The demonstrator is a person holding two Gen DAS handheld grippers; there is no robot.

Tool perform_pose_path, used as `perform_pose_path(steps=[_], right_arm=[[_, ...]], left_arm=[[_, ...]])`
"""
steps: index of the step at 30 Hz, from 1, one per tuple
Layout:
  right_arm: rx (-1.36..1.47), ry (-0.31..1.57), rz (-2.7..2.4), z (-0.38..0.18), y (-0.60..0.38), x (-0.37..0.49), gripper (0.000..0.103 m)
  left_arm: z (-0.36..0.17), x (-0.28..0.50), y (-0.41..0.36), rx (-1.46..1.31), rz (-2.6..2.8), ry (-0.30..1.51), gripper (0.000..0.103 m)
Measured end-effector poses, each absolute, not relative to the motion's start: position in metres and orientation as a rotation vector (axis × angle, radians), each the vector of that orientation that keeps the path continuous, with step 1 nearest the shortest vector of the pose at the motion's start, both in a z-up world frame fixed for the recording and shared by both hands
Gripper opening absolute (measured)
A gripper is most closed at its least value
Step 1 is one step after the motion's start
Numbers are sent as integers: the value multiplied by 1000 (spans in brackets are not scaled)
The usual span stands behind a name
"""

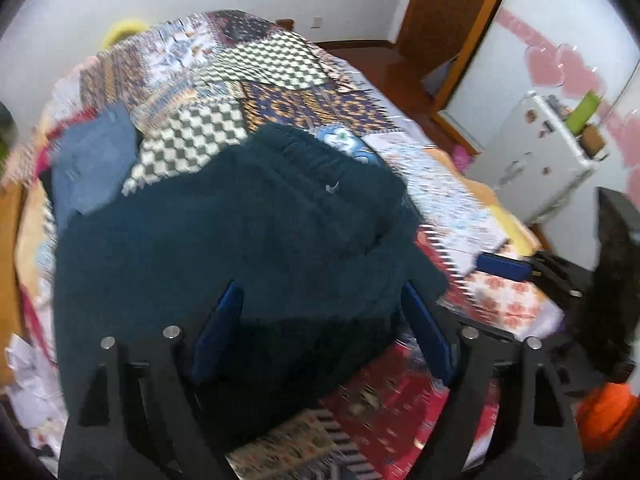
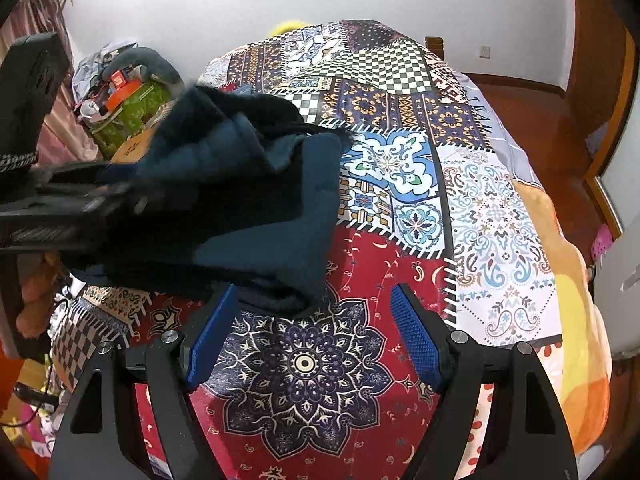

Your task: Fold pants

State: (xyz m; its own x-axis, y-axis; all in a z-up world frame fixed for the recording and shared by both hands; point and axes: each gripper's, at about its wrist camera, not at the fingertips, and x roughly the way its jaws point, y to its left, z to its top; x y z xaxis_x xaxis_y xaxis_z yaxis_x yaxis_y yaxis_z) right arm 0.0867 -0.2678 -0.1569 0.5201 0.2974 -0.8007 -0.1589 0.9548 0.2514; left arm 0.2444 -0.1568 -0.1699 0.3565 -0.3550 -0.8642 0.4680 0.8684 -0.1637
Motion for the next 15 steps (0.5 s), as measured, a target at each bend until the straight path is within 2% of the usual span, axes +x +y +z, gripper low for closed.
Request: perform_pose_path(steps=[7, 11, 15], right_arm=[[137, 1011, 282, -161, -257, 86, 75], [151, 1030, 305, -164, -249, 87, 75], [145, 1049, 334, -168, -235, 91, 75]], left_arm=[[-132, 238, -122, 94, -478, 973, 82], [-107, 259, -82, 122, -332, 849, 97], [-110, 302, -44, 91, -226, 869, 97]])
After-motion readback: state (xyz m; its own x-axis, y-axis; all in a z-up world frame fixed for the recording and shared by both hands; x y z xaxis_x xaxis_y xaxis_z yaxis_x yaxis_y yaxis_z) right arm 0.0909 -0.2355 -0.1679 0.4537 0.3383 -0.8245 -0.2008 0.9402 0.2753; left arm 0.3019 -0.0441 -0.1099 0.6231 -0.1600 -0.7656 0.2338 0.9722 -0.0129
